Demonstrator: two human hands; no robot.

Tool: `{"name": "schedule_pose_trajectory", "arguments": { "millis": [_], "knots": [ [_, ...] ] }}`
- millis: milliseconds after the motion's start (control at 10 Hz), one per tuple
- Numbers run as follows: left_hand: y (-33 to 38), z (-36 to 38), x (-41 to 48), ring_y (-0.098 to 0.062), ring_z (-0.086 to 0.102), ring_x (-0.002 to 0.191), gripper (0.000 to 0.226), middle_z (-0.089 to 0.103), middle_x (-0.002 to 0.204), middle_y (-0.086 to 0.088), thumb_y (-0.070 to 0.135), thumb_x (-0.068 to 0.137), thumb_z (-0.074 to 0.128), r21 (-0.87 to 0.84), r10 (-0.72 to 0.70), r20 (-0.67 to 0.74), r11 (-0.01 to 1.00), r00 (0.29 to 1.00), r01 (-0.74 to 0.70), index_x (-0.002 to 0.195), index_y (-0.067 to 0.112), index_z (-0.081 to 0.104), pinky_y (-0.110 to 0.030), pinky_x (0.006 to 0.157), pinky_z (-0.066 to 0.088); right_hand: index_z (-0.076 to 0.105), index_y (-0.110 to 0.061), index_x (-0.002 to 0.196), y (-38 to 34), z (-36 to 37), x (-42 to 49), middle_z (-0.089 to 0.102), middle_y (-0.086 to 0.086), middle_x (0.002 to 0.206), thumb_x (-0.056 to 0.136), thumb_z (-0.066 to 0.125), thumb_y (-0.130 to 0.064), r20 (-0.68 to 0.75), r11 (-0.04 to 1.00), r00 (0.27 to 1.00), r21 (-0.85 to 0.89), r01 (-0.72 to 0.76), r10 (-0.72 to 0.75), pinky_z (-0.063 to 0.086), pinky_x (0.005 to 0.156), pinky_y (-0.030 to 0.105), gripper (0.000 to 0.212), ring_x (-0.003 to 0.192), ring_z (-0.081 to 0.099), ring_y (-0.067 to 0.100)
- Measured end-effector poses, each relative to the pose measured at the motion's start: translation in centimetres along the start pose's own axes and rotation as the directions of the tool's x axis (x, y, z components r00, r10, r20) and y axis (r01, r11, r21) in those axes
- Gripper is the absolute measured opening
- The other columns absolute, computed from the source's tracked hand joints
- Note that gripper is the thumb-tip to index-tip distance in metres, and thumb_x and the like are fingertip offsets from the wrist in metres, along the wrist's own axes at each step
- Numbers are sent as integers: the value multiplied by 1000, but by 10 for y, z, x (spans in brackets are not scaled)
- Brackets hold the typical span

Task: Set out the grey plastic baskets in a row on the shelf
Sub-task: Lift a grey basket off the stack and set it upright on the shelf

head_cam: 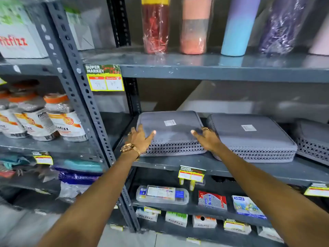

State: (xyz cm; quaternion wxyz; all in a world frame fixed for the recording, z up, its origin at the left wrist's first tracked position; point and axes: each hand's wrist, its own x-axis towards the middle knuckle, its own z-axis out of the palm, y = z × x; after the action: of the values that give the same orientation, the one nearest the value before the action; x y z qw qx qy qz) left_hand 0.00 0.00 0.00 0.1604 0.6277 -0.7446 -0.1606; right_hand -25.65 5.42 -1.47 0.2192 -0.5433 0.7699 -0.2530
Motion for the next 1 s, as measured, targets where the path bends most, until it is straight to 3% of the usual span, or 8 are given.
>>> {"name": "schedule_pose_trajectory", "arguments": {
  "millis": [200, 400, 500, 600, 700, 800, 900, 1000],
  "knots": [
    [-15, 15, 66, -45, 33, 139, 93, 30, 153, -28, 68, 89, 34, -119, -182, 156, 972, 971, 201, 151, 3, 12, -53, 115, 31, 46, 3, 131, -34, -5, 40, 62, 22, 113, 95, 45, -48, 0, 974, 977, 75, -212, 213, 43, 70, 28, 62, 96, 60, 29],
    [-23, 33, 115, -41, 38, 138, 92, 34, 153, -24, 70, 89, 28, -308, -264, 194, 898, 945, 314, 148, -1, 27, -48, 115, 31, 40, 0, 141, -40, -6, 71, 44, 23, 145, 96, 41, -47, 17, 871, 936, 363, -332, 350, 37, 98, 32, 66, 131, 45, 34],
    [-14, 41, 120, -42, 38, 138, 93, 36, 151, -25, 73, 87, 26, -416, -313, 108, 848, 944, 329, 145, 1, 34, -50, 117, 26, 37, -5, 144, -28, 1, 86, 39, 14, 150, 86, 46, -62, 10, 809, 936, 500, -309, 352, 30, 110, 37, 82, 138, 36, 31],
    [-7, 37, 120, -46, 36, 136, 86, 41, 149, -22, 74, 86, 29, -507, -315, -97, 832, 944, 226, 141, 10, 38, -53, 115, 27, 37, -6, 144, -26, 1, 91, 40, 12, 150, 88, 42, -61, -55, 760, 924, 589, -275, 378, 30, 111, 39, 78, 138, 38, 29],
    [2, 17, 127, -45, 36, 133, 74, 49, 141, -22, 67, 86, 27, -628, -326, -287, 774, 901, 81, 137, 16, 45, -46, 114, 24, 41, -10, 142, -44, -17, 81, 46, 7, 146, 77, 38, -78, -142, 645, 912, 748, -156, 385, 32, 111, 37, 95, 136, 42, 26],
    [9, 1, 133, -41, 36, 134, 69, 47, 139, -30, 64, 90, 25, -790, -431, -297, 613, 852, 35, 140, 21, 45, -44, 116, 21, 40, -24, 145, -37, -22, 93, 44, 5, 150, 50, 41, -95, -198, 388, 919, 920, 54, 341, 29, 117, 43, 119, 139, 40, 24],
    [-1, -3, 139, -42, 39, 136, 103, 45, 147, -20, 87, 72, 20, -948, -453, -120, 316, 883, 33, 140, 14, 46, -53, 116, 28, 41, -27, 145, -37, -23, 85, 44, 5, 150, 37, 39, -97, -176, 349, 934, 935, 60, 310, 30, 116, 44, 129, 138, 41, 24],
    [-22, -1, 146, -31, 40, 140, 127, 42, 152, -8, 102, 45, 21, -975, -398, 16, 195, 917, 102, 144, 24, 43, -55, 116, 29, 50, -19, 138, -30, -18, 75, 56, 9, 138, 53, 34, -93, -136, 349, 924, 937, 2, 359, 38, 111, 47, 114, 127, 52, 27]
  ]
}}
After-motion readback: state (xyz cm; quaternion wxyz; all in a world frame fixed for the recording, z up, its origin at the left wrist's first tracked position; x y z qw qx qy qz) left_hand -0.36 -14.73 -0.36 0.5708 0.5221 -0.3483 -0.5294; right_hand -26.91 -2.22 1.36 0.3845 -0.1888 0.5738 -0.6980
